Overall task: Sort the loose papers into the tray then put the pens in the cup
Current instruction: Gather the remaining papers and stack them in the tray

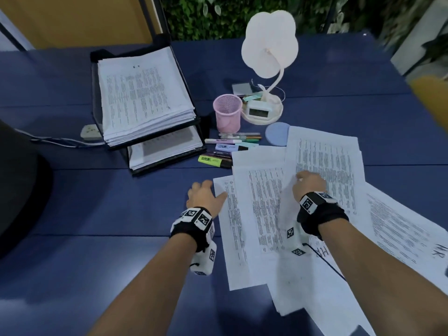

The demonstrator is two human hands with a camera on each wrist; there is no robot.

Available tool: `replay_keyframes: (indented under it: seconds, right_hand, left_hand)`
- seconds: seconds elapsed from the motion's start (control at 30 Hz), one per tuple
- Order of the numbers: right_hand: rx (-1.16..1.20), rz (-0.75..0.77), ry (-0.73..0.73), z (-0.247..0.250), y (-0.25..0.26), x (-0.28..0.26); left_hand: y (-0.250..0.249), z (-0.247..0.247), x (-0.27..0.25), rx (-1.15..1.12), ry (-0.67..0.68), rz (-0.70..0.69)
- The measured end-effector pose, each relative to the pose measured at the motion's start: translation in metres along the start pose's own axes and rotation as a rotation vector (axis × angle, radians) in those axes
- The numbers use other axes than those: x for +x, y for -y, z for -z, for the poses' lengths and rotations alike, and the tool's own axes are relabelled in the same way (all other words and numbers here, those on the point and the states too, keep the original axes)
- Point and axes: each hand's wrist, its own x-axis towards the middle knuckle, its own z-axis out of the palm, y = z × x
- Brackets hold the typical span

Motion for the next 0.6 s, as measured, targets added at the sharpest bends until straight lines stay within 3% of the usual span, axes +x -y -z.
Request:
replay_keyframes:
  seconds: [0.27,0.6]
  right_hand:
    - [-0.128,-0.214,0.040,0.030,-0.049,0.014]
    - [-0.207,-0.155,0.128,0.048,-0.064,0.014]
  left_hand:
    - [-0.029,-0.026,-0.014,0.215,0.116,0.026]
    - [-0.038,-0.028,-0.010,0.222,0.120,0.043]
